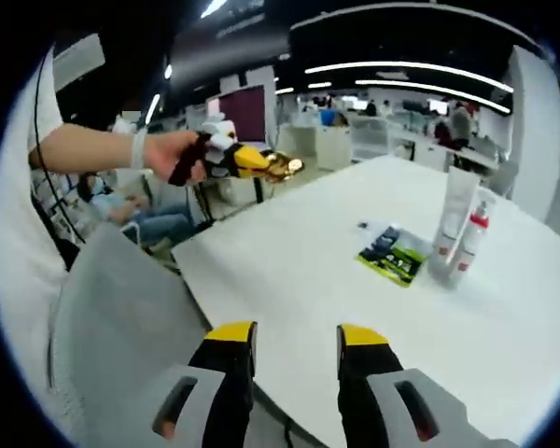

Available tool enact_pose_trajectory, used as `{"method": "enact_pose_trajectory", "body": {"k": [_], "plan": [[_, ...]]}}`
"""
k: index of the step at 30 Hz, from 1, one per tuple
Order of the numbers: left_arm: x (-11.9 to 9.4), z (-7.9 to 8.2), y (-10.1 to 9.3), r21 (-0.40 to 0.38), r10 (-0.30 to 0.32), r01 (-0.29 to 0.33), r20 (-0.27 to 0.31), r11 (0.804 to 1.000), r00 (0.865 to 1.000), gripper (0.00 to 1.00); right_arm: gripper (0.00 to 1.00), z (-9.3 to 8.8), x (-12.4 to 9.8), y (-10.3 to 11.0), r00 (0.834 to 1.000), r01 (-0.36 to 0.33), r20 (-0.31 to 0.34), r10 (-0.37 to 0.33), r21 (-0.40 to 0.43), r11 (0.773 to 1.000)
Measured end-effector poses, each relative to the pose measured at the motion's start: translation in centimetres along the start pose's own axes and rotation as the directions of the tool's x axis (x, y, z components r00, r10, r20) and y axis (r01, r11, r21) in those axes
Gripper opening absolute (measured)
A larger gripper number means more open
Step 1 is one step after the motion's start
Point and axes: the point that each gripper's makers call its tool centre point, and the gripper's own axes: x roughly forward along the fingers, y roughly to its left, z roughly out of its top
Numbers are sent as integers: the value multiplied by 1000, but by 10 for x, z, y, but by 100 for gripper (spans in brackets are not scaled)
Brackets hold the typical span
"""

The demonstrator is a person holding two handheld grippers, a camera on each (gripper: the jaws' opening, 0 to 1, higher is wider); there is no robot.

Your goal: Arrange the skincare products in the storage area until every visible bottle or jar stands upright without overlapping.

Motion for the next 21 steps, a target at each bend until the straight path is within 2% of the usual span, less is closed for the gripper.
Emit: {"method": "enact_pose_trajectory", "body": {"k": [4,7,13,15,21], "plan": [[10,14,15,-15,21,-21,-7,1000,1000,0,33,-9,6,3,999,17,-46,-21,-89,996],[20,24,27,-30,38,-38,-14,999,999,0,32,-9,9,5,998,28,-50,-35,-136,990],[44,37,48,-53,57,-59,-29,997,998,0,31,-12,10,1,997,36,-61,-46,-144,989],[57,41,60,-61,77,-79,-40,995,996,0,31,-14,10,-2,996,42,-71,-51,-134,990],[75,46,79,-67,115,-119,-62,991,991,0,30,-16,10,-3,995,49,-80,-61,-140,989]]}}
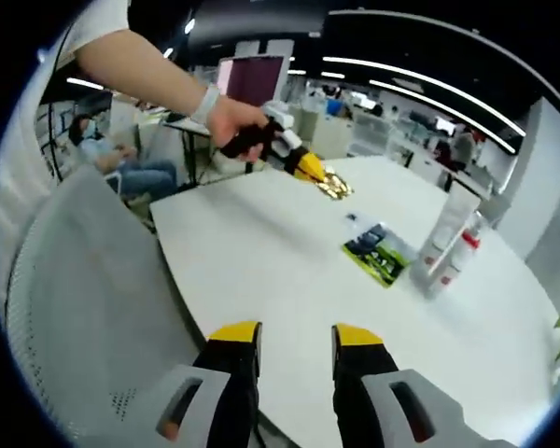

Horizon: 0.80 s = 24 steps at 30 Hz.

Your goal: Arrange the skincare products in the storage area until every visible bottle or jar stands upright without overlapping.

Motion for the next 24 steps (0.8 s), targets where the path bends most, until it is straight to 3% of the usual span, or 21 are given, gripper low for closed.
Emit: {"method": "enact_pose_trajectory", "body": {"k": [12,24], "plan": [[27,3,44,-38,100,-102,-32,994,994,0,29,-2,1,1,1000,3,-11,-3,-8,1000],[39,6,62,-32,168,-170,-42,985,985,0,26,-2,1,0,1000,6,-14,-6,-10,1000]]}}
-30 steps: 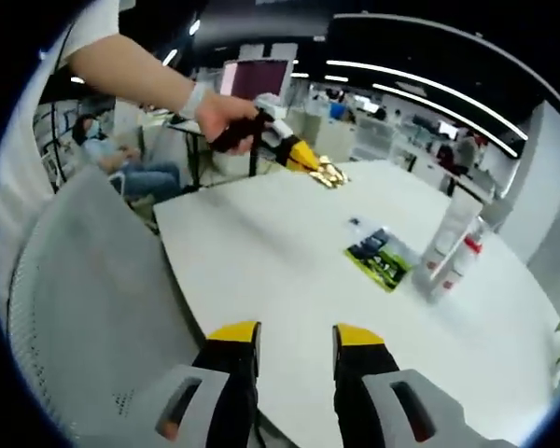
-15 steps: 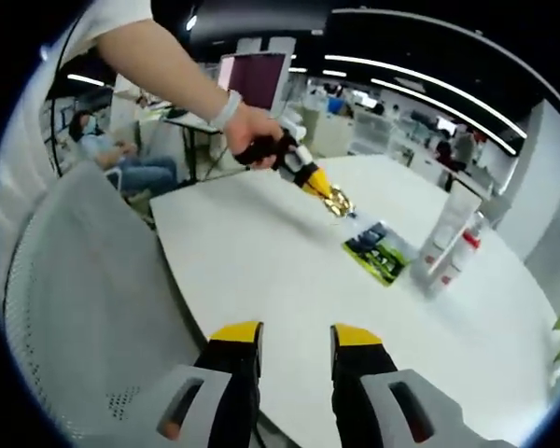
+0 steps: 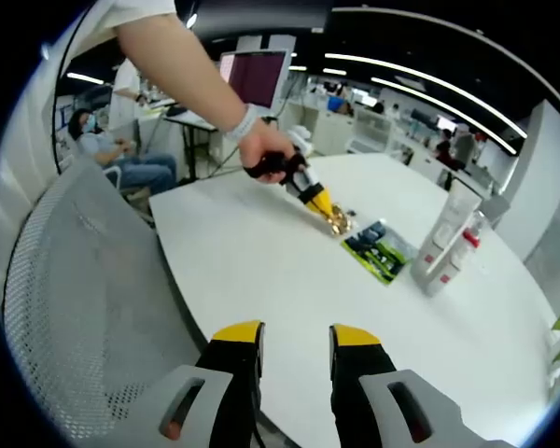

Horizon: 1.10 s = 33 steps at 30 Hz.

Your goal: Arrange the skincare products in the storage area until every visible bottle or jar stands upright without overlapping.

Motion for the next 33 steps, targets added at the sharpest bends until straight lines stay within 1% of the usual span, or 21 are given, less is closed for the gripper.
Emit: {"method": "enact_pose_trajectory", "body": {"k": [8,11,14,17,23,26,33], "plan": [[1,1,5,14,40,-40,-7,999,999,0,26,1,-1,1,1000,-2,7,2,-6,1000],[2,2,11,1,62,-62,-10,998,998,0,26,3,-2,0,1000,2,14,-2,-6,1000],[3,1,14,12,84,-84,-16,996,996,0,26,2,-2,-1,1000,6,13,-6,-7,1000],[3,2,14,28,104,-104,-13,994,994,0,26,2,-2,-1,1000,8,10,-8,-11,1000],[6,0,7,76,123,-119,-43,990,992,0,26,2,-2,-1,1000,10,11,-10,-14,1000],[6,1,6,57,120,-118,-36,991,992,0,26,2,-2,-1,1000,10,11,-10,-15,1000],[3,0,10,42,145,-144,-19,989,989,0,26,3,-2,-2,1000,14,14,-14,-21,1000]]}}
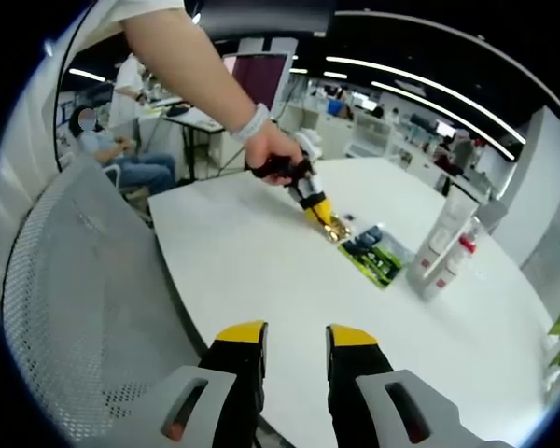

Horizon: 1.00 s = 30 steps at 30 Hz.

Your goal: Arrange the skincare products in the storage area until every visible bottle or jar stands upright without overlapping.

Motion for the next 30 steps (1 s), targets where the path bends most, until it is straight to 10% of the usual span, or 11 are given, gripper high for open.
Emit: {"method": "enact_pose_trajectory", "body": {"k": [30], "plan": [[-38,5,-8,6,5,-6,168,1000,986,13,29,4,-2,-1,1000,9,23,-9,-19,1000]]}}
